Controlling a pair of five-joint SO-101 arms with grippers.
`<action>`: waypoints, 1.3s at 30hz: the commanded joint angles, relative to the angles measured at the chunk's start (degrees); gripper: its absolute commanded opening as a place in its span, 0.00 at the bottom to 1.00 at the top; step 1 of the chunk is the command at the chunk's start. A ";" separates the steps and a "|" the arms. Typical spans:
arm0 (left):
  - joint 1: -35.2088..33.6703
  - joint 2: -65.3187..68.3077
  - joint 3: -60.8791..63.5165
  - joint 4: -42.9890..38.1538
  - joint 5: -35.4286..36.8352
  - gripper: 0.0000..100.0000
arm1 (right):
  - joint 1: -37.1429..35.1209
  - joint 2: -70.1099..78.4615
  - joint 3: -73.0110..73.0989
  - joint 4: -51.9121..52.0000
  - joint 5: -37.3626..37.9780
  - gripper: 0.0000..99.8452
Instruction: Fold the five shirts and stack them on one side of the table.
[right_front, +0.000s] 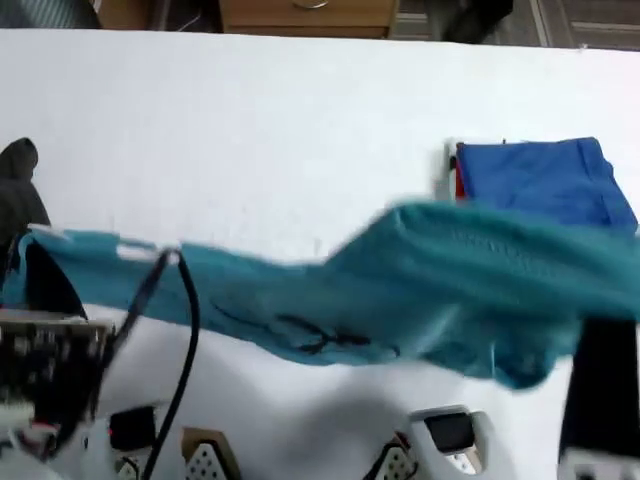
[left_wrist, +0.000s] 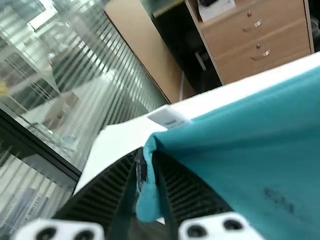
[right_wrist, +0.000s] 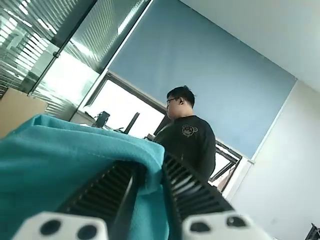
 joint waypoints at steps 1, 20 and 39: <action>0.79 -1.85 0.22 -0.09 0.26 0.03 | 0.57 -1.36 0.26 1.19 0.26 0.02; 0.53 -5.10 0.40 0.70 0.26 0.03 | 0.40 -2.15 0.18 4.44 0.18 0.02; 0.62 9.32 8.13 -6.33 -2.37 0.03 | 0.04 3.65 25.85 -9.80 -5.54 0.02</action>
